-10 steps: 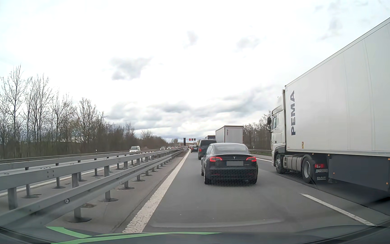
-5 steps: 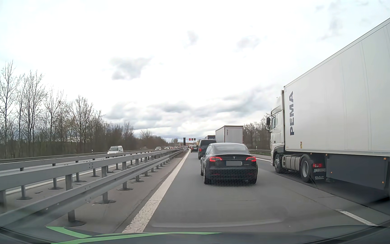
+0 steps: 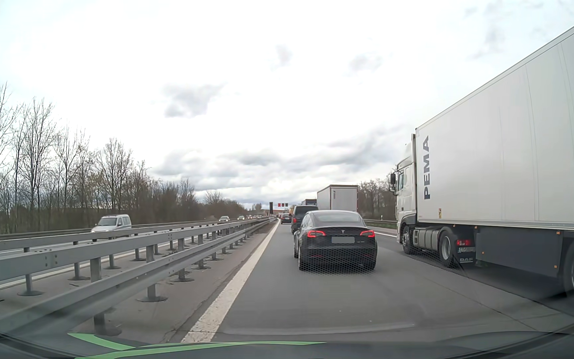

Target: Follow the waypoints while adhering to traffic rules and regulations

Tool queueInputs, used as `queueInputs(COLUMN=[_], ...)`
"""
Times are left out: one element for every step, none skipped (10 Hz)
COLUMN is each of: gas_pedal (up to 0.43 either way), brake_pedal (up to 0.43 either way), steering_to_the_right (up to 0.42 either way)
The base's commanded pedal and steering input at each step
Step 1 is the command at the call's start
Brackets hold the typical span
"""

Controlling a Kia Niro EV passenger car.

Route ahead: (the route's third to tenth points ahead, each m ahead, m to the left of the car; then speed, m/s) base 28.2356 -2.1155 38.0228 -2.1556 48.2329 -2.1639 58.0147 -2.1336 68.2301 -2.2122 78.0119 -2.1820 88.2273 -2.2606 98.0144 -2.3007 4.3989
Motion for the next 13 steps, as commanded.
queueInputs(gas_pedal=[0.059, 0.059, 0.067, 0.067, 0.079, 0.079, 0.079, 0.079, 0.079, 0.079, 0.079, 0.079, 0.079], brake_pedal=[0.0, 0.0, 0.0, 0.0, 0.0, 0.0, 0.0, 0.0, 0.0, 0.0, 0.0, 0.0, 0.0], steering_to_the_right=[-0.001, -0.001, -0.001, -0.001, -0.001, -0.001, -0.001, -0.001, -0.001, -0.001, -0.001, 0.0, 0.0])
